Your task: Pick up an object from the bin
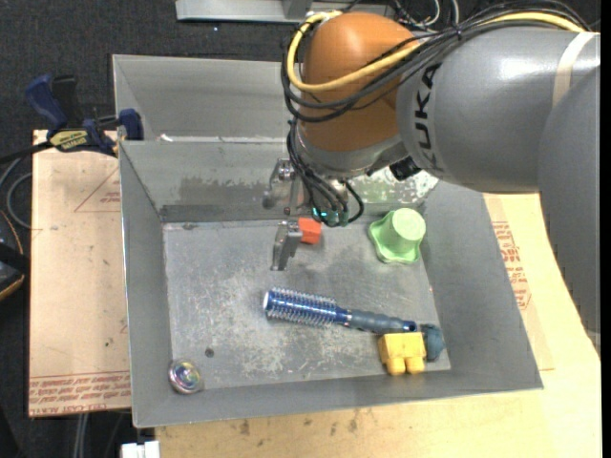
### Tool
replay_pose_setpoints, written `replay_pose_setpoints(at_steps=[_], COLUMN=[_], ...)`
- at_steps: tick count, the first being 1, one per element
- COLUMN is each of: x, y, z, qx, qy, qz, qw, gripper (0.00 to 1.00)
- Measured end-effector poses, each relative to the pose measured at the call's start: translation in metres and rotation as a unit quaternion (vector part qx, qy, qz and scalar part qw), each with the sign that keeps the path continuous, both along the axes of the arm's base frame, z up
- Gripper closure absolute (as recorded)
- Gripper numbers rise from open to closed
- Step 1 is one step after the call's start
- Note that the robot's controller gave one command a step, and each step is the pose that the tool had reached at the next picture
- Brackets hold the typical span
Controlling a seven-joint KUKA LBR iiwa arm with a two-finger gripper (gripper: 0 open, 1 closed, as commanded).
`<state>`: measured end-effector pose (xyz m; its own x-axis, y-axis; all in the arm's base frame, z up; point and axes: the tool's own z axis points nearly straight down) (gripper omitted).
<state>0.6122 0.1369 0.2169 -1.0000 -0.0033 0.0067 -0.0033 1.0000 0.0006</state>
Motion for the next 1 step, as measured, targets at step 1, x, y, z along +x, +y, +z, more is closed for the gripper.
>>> replay_pose_setpoints(at_steps=[1], x=[-0.0435], y=[-0.0768], z=[-0.1422], qx=[0.003], qy=[-0.0088], qz=[0.085], qw=[0.9963], gripper=[0.00])
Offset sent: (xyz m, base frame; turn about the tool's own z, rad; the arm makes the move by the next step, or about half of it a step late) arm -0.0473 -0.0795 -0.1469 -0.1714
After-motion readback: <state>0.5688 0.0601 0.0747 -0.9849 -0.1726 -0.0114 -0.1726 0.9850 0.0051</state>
